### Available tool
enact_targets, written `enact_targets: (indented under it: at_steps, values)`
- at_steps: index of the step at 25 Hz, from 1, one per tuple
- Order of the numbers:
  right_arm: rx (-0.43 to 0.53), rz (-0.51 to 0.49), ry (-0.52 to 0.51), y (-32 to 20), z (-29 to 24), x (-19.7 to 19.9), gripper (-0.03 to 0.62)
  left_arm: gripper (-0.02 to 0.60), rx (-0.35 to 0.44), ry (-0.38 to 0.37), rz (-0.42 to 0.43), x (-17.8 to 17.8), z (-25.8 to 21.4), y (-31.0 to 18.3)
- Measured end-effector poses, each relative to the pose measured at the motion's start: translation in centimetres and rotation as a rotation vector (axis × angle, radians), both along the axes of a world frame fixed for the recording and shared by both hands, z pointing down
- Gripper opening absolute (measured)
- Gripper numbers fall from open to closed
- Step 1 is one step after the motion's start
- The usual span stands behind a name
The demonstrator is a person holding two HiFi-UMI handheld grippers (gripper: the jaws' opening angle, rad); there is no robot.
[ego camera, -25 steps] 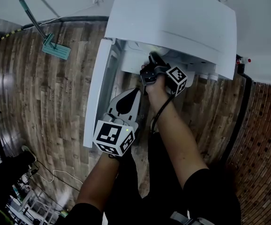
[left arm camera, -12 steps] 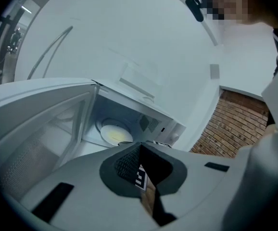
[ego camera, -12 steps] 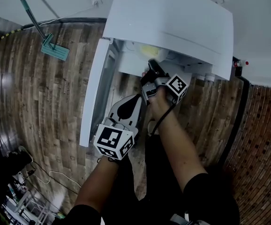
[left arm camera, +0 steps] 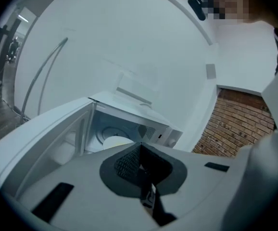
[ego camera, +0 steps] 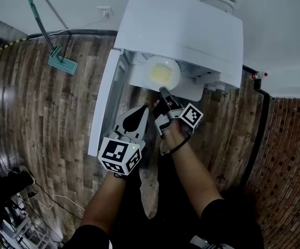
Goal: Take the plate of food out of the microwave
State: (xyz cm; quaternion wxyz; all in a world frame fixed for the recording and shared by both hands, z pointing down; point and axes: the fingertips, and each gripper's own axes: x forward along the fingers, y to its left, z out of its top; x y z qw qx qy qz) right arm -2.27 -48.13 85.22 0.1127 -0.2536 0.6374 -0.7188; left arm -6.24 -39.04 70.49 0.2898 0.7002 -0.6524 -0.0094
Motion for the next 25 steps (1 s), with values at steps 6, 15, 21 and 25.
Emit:
enact_targets:
  at_steps: [6, 15, 21, 25]
  values:
    - [-0.029, -0.042, 0.006, 5.1, -4.4, 2.1, 0.025, -0.009, -0.001, -0.066, -0.019, -0.4, -1.6, 2.1]
    - [-0.017, -0.066, 0.022, 8.8, -14.7, 4.9, 0.025, -0.009, 0.024, -0.083, -0.074, 1.4, -10.1, 4.0]
    - [0.024, 0.012, -0.021, 5.7, -25.1, 5.8, 0.025, -0.009, 0.075, -0.137, -0.077, 2.1, -19.4, 2.4]
    - [0.041, 0.056, -0.029, 3.9, -32.0, 6.2, 0.025, -0.009, 0.094, -0.118, -0.102, 2.6, -24.7, 1.8]
